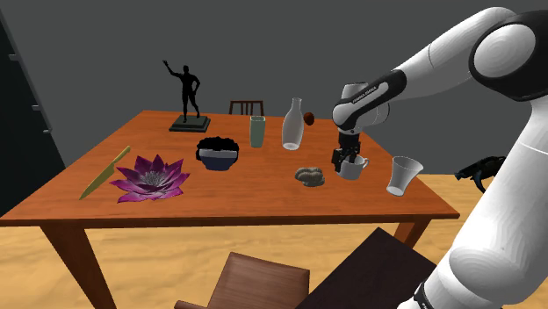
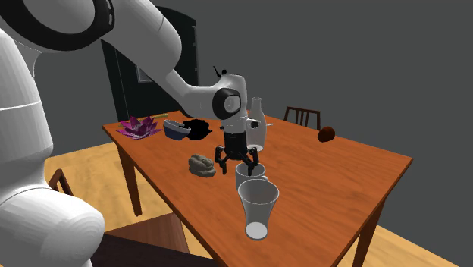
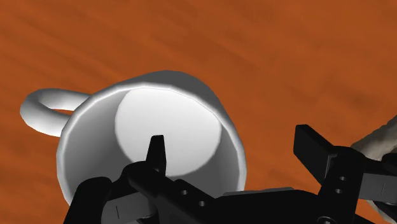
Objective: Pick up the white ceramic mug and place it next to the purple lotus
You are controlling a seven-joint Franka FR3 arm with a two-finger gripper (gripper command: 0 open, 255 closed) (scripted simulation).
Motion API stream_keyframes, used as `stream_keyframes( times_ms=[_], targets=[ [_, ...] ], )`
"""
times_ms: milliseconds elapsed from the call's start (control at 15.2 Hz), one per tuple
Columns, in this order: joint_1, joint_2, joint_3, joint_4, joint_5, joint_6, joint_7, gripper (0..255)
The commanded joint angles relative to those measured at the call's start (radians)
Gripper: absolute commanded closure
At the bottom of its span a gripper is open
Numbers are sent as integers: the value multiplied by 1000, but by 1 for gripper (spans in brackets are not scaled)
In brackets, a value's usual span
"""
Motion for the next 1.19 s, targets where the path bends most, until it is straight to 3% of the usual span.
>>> stream_keyframes(
  times_ms=[0, 594, 1122],
  targets=[
    [0, 0, 0, 0, 0, 0, 0, 255],
    [0, 0, 0, 0, 0, 0, 0, 255],
    [3, -64, 2, 46, -17, -107, 6, 255]
  ],
)
